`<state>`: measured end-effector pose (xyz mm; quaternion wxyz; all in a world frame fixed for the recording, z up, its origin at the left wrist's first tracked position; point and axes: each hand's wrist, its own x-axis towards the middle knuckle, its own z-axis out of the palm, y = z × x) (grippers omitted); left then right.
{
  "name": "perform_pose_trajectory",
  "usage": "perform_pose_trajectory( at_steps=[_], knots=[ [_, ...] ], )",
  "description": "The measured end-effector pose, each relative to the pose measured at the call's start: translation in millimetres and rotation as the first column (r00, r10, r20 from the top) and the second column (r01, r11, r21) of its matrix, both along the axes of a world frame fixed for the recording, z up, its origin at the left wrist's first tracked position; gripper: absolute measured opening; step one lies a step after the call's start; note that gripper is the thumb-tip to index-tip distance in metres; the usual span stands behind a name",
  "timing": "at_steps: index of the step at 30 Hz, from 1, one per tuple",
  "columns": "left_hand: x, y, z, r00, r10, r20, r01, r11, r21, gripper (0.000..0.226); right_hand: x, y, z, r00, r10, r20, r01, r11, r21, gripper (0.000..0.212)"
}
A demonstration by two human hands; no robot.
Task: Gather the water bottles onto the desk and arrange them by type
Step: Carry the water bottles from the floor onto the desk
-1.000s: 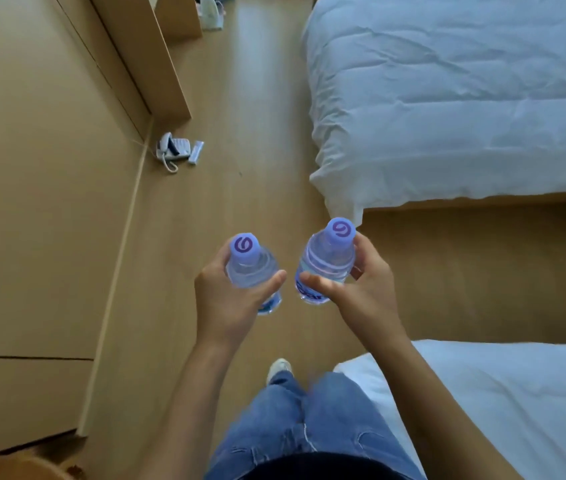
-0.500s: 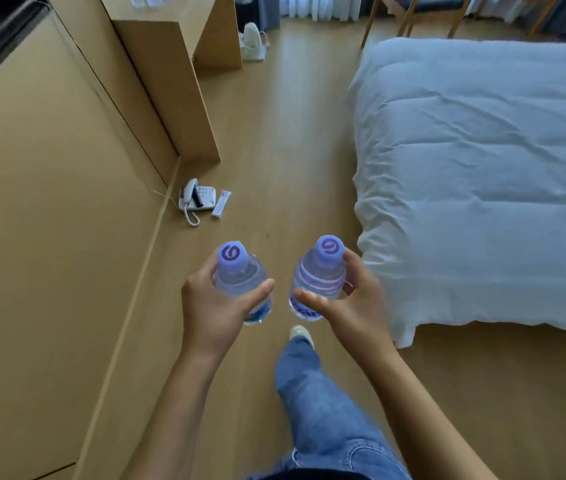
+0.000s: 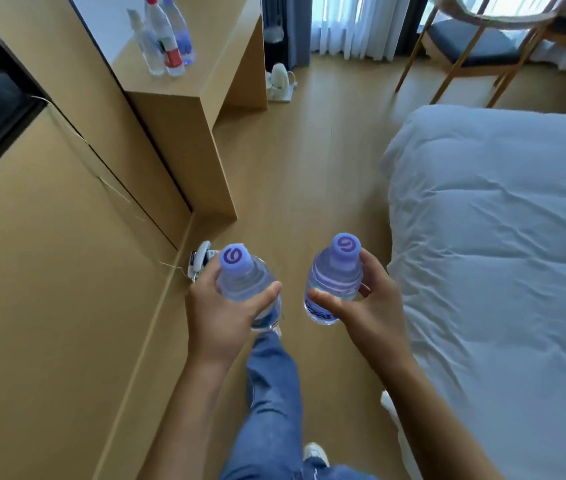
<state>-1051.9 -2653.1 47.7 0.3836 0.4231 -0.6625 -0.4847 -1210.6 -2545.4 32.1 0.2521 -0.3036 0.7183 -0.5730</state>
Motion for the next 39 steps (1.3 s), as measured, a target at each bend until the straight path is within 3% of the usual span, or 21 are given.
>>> perform_pose_trajectory(
  at_steps=[15, 25, 30, 39],
  knots=[
    [-148.4, -350.1, 36.1, 0.998, -0.041, 0.036, 0.045, 0.994, -0.102, 0.051, -154.6, -337.8, 35.7, 0.998, 0.02, -0.054, -0.022, 0.999, -0.043, 0.069],
    [-263.6, -517.2, 22.4, 0.99, 0.137, 0.01, -0.136, 0.986, -0.095, 0.046, -272.5, -534.1, 22.6, 0.987, 0.162, 0.008, -0.162, 0.986, -0.026, 0.066],
    [-332.9, -611.5, 30.3, 0.967, 0.253, -0.002, -0.252, 0.96, -0.122, 0.047, -342.2, -647.9, 33.1, 0.953, 0.298, -0.044, -0.3, 0.953, -0.048, 0.067],
    [-398.8, -749.5, 44.0, 0.945, 0.325, -0.017, -0.325, 0.937, -0.126, 0.043, -416.6, -799.8, 44.7, 0.914, 0.4, -0.058, -0.404, 0.912, -0.072, 0.066]
  ],
)
